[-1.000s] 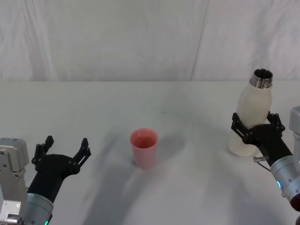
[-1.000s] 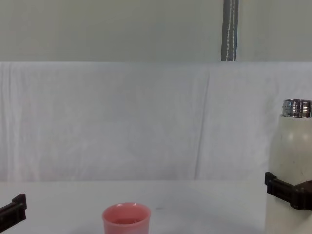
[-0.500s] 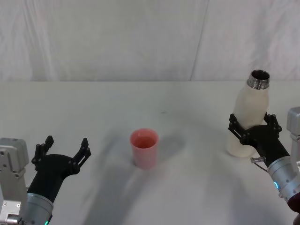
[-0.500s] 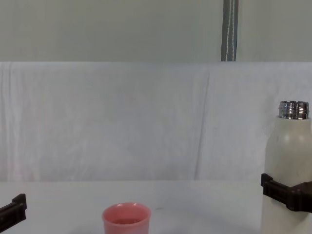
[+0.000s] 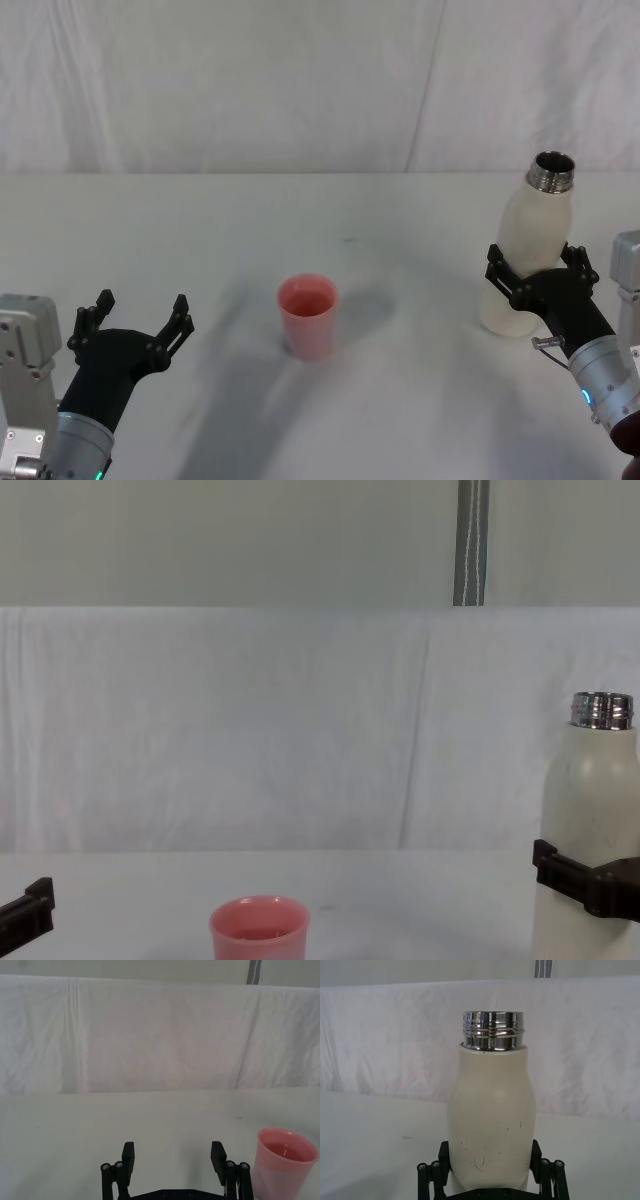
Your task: Grasp the thermos with one hand and pour water into the cup lid.
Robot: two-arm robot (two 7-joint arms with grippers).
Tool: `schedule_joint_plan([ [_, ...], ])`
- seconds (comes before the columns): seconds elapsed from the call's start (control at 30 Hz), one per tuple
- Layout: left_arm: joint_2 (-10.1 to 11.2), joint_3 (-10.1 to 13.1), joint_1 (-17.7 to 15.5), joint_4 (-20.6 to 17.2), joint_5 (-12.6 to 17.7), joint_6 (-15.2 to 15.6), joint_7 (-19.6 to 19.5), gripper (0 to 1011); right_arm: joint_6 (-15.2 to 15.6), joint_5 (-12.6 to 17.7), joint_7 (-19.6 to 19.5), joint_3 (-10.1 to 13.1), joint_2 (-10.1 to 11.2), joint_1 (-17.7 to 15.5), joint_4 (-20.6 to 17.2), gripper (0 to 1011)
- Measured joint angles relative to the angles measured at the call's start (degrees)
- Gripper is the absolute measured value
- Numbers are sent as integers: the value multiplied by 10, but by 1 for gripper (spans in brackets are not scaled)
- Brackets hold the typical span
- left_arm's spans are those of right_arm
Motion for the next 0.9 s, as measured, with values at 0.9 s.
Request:
schedule_joint_plan([
  [0.9,0,0,0,0,0,0,0,1001,1,0,0,-1,2,2,4,950],
])
